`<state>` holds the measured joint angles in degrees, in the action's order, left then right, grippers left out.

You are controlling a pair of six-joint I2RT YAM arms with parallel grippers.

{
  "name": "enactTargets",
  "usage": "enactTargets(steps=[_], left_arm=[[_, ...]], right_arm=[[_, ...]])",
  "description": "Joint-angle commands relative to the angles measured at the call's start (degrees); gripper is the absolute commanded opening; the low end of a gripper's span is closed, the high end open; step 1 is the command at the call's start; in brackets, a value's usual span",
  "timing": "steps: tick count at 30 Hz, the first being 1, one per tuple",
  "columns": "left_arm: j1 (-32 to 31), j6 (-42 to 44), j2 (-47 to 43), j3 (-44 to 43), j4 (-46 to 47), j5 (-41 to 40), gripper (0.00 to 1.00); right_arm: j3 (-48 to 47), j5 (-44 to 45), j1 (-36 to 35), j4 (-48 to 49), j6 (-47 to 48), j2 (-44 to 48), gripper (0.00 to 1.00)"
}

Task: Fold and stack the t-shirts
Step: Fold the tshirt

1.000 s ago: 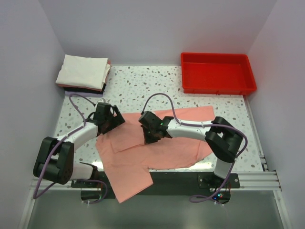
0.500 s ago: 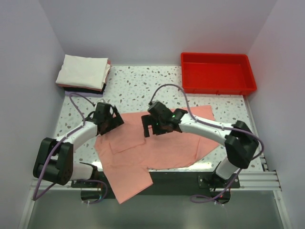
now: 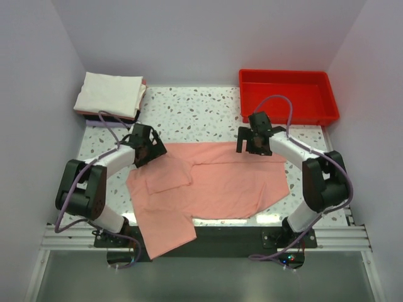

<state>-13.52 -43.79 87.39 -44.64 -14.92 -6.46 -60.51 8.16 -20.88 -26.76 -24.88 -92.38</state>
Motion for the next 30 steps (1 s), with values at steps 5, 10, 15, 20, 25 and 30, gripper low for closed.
enactTargets(steps=[5,10,15,20,25,30], left_arm=[[0.4,1.5,8.6,-5.7,1.6,-0.5,1.00],[0.4,2.3,12.9,-10.9,0.4,-1.1,1.00],[0.9,3.2,17.9,-17.1,-1.6,-2.5,1.00],[1.7,3.8,22.9,-23.5,-2.7,-2.6,1.00],[1.9,4.9,27.4,-28.6,-3.4,-2.0,1.00],[2.8,5.2,30.2,-33.2,-4.8,-2.2,1.00]], right_arm=[[-3.4,-0.9,5.2,5.1,4.4,-9.3,0.99],[-5.5,-1.6,8.2,5.4,4.2,-13.3,0.99],[-8.3,-1.5,10.0,4.9,5.7,-17.3,0.99],[-12.7,-1.8,11.0,4.8,6.6,-20.5,0.99],[-16.0,-1.9,11.9,4.8,7.8,-22.9,0.99],[-18.8,-1.5,12.2,5.0,9.2,-24.4,0.99]])
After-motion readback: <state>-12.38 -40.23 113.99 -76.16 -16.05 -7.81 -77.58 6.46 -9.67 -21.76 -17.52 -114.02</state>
